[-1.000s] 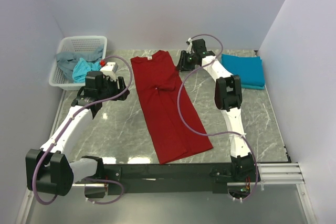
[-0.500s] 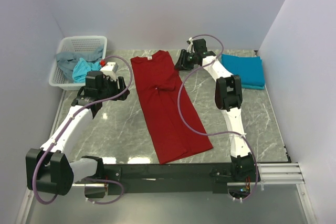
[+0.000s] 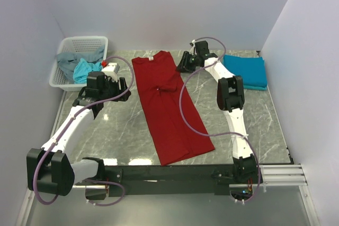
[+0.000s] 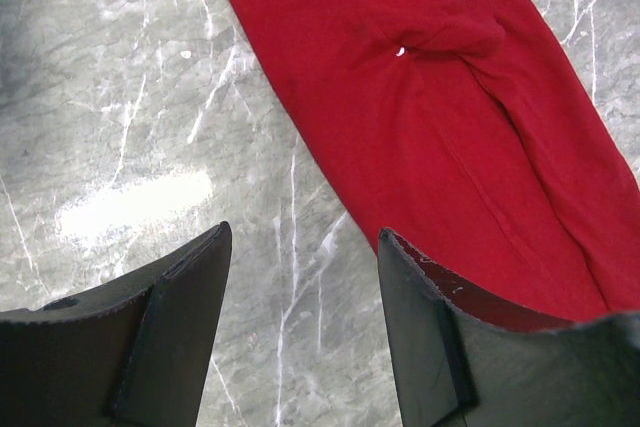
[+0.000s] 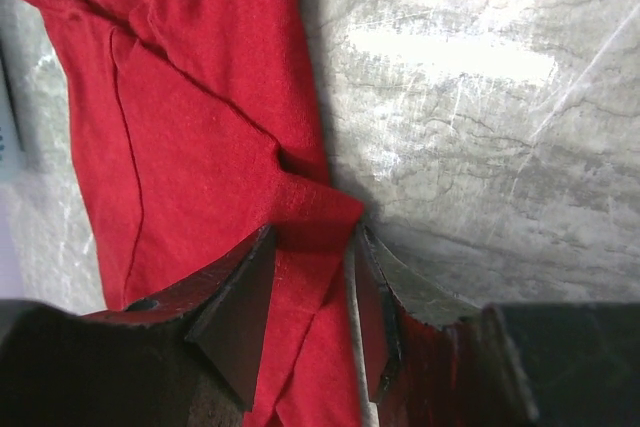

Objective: Fold and stack the t-shirts
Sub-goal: Fold the tshirt

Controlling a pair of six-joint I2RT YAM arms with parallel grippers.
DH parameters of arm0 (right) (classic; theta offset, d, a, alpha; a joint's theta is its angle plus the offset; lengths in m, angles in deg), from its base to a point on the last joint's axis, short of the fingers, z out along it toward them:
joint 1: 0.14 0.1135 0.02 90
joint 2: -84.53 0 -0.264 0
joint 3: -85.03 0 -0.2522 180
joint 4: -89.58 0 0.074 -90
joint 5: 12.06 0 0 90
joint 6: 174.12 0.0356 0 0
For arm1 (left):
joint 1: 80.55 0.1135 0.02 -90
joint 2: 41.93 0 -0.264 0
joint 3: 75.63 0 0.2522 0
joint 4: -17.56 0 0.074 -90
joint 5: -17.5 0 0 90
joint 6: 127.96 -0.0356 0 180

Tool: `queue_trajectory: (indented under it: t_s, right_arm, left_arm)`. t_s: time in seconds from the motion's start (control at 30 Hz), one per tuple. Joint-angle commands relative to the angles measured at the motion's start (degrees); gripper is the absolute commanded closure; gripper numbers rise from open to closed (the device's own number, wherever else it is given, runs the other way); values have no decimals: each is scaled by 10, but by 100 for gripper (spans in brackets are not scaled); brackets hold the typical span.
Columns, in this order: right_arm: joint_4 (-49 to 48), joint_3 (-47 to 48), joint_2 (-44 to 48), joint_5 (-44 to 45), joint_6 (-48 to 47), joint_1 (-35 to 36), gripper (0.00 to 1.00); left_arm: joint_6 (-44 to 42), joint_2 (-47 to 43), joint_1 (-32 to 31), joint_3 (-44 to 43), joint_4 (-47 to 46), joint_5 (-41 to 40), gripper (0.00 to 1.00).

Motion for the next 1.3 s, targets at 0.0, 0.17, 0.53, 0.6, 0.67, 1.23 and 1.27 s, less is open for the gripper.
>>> queue_trajectory:
  t_s: [0.0, 0.17, 0.53, 0.6, 0.67, 1.23, 1.27]
  right_arm:
    - [-3, -13, 0, -5, 21, -1, 55]
    - [-7, -11, -4, -13, 27, -1, 58]
    - [-17, -11, 18, -10, 22, -15, 72]
    - [-17, -11, 25, -5, 15, -18, 77]
    - [-19, -9, 28, -4, 14, -20, 83]
    - [-18, 26, 10, -17, 9, -26, 54]
    - [-20, 22, 3, -24, 14, -27, 53]
  left_arm:
    - [-11, -4, -1, -24, -9, 11, 34]
    - [-10, -5, -2, -24, -9, 10, 34]
    - [-9, -5, -2, -24, -8, 9, 34]
    - [-9, -5, -2, -24, -8, 9, 34]
    - [-9, -5, -2, -24, -8, 9, 34]
    - [-10, -2, -3, -24, -7, 6, 34]
    - [-9, -2, -3, -24, -7, 5, 34]
